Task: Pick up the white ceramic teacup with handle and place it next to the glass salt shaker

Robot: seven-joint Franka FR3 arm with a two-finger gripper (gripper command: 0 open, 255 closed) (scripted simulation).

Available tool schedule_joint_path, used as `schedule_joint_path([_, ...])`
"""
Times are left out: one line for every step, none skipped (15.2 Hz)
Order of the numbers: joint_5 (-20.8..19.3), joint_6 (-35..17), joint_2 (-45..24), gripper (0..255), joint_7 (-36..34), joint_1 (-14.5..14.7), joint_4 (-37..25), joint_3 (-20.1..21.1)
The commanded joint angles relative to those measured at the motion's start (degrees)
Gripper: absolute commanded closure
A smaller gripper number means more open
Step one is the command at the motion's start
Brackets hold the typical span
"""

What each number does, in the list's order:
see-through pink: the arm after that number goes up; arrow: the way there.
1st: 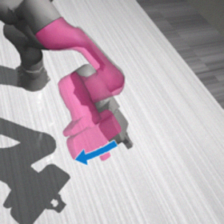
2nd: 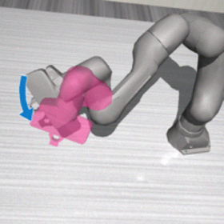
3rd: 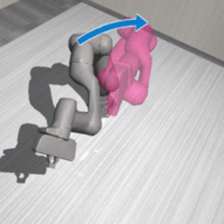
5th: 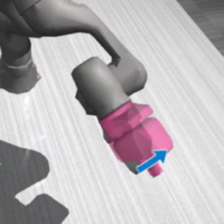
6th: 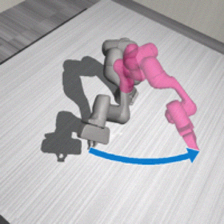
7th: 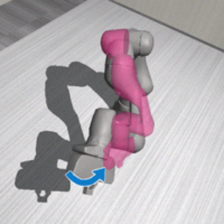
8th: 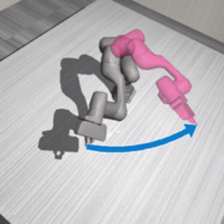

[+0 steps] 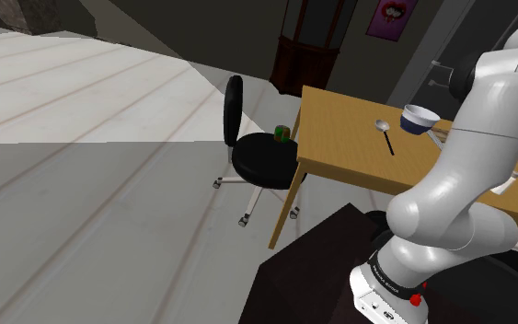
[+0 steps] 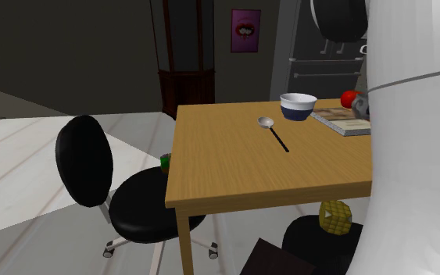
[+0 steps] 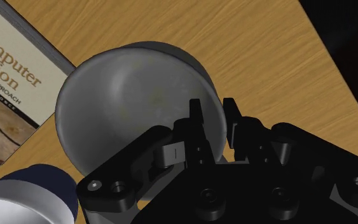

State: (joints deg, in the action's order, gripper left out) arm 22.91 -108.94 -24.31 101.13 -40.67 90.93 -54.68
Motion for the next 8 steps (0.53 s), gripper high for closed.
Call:
schedule_joint_path([0.39, -1.5, -0.28, 255, 0.34, 0.07, 1.31, 0.21])
schedule_joint_path([0.59, -2.17, -0.45, 255, 0.51, 0.08, 1.9, 0.33])
schedule_joint_path([0.81, -2.83, -0.63, 255, 0.68, 0.09, 2.46, 0.46])
schedule_joint_path([1.03, -3.48, -0.83, 255, 0.85, 0.08, 3.01, 0.6])
schedule_joint_path([1.27, -4.13, -1.03, 255, 1.03, 0.05, 3.54, 0.74])
schedule_joint_path([1.52, -4.77, -1.25, 255, 1.21, 0.02, 4.05, 0.9])
schedule_joint_path([1.78, -5.41, -1.48, 255, 1.4, -0.02, 4.55, 1.06])
schedule_joint_path([2.05, -6.04, -1.72, 255, 1.6, -0.08, 5.04, 1.23])
